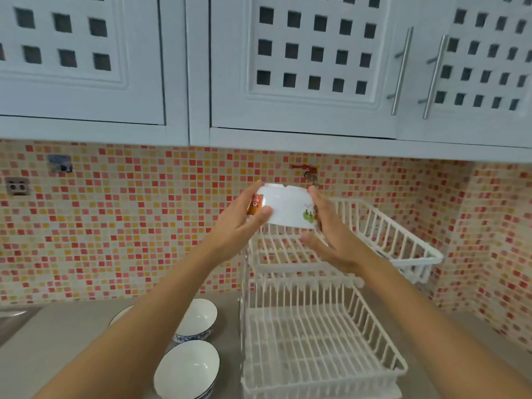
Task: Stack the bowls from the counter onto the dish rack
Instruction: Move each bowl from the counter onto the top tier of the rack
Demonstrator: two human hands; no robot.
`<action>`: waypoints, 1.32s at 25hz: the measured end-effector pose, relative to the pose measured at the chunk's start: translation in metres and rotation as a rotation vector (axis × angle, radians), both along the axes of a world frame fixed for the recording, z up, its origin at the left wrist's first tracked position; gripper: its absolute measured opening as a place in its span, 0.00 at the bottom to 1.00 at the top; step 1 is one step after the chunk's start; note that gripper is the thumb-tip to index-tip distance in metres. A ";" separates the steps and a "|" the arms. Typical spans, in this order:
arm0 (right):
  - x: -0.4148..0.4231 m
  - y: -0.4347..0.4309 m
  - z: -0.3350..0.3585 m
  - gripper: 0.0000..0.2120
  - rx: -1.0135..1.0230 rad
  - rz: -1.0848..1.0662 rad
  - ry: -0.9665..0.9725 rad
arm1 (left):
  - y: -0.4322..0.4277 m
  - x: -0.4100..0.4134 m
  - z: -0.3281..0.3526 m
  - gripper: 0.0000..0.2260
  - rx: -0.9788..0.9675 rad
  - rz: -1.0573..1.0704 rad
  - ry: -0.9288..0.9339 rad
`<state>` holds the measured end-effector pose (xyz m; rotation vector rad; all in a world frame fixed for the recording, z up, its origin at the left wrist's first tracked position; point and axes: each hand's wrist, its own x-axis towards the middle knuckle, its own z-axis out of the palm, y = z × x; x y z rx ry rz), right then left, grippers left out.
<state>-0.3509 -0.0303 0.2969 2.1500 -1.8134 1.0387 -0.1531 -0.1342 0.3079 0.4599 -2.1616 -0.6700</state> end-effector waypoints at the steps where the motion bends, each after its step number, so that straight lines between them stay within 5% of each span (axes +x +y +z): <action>1: -0.012 -0.003 0.002 0.34 0.039 0.032 -0.073 | -0.010 -0.010 -0.002 0.27 0.033 -0.027 -0.002; 6: -0.070 -0.037 -0.001 0.31 0.266 0.076 -0.321 | -0.052 -0.060 -0.004 0.22 0.105 -0.018 -0.218; 11: -0.100 -0.081 -0.012 0.46 0.446 0.090 -0.159 | -0.090 -0.092 -0.001 0.34 0.016 0.157 -0.609; 20: -0.114 -0.120 -0.026 0.50 0.615 0.033 0.054 | -0.088 -0.118 -0.006 0.32 -0.074 0.288 -0.901; 29: -0.103 -0.107 -0.011 0.54 0.683 -0.037 0.046 | -0.081 -0.114 0.001 0.40 -0.083 0.329 -0.961; 33: -0.062 -0.096 0.010 0.38 0.399 -0.043 0.019 | -0.077 -0.073 0.018 0.33 -0.208 0.426 -0.789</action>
